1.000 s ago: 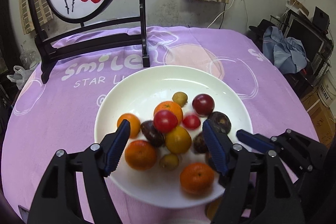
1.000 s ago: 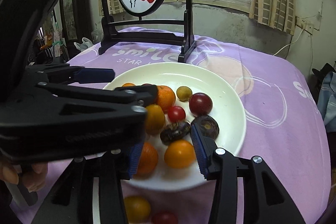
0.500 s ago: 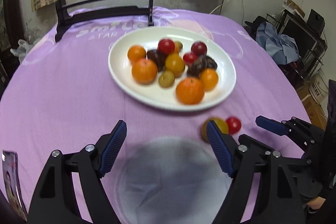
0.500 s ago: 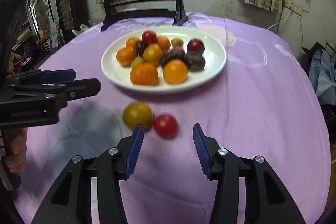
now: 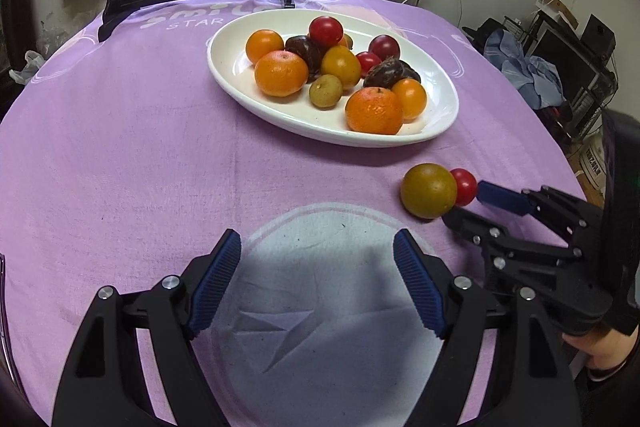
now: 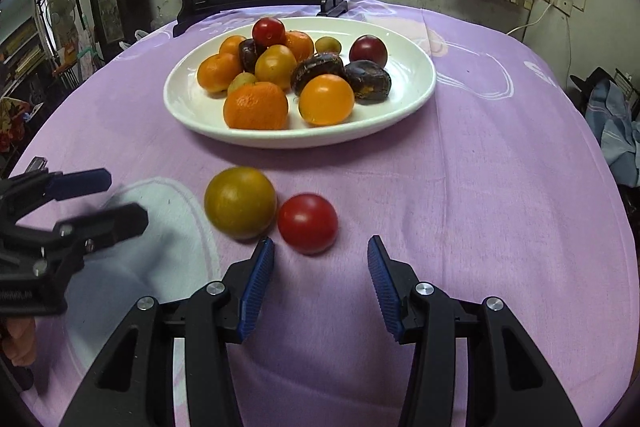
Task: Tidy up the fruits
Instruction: 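Grasp the olive-yellow round fruit with the left gripper while the right gripper grasps a red tomato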
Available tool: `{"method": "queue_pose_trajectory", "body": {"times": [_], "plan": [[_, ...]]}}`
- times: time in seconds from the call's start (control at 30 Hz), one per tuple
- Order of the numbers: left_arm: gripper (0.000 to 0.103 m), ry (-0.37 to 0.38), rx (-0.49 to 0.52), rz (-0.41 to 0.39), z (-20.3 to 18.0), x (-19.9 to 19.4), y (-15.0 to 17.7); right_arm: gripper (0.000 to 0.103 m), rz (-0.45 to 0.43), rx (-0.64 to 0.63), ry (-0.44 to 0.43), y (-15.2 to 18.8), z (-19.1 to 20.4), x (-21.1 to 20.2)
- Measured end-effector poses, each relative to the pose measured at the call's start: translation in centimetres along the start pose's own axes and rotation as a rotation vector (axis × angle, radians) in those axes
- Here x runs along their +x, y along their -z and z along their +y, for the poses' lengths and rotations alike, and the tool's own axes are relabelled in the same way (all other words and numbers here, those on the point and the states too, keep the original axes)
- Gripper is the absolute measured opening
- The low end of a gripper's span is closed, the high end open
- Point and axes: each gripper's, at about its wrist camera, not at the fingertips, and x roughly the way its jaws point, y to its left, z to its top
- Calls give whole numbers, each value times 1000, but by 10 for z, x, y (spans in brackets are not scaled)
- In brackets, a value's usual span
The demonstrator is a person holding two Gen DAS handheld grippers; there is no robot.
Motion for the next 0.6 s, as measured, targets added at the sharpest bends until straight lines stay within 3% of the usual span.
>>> {"method": "queue_pose_trajectory", "body": {"times": [0.07,0.13,0.2,0.6], "plan": [[77,8,9,0,0,0,-1,48,0,9,-3,-7,-1,5],[78,24,15,4,-2,1,-1,35,-4,17,-4,-13,-3,9],[78,30,19,6,-4,2,-1,29,-6,15,-28,-17,-1,11],[78,6,81,39,-32,12,5,29,-22,73,-31,0,-23,-20]]}}
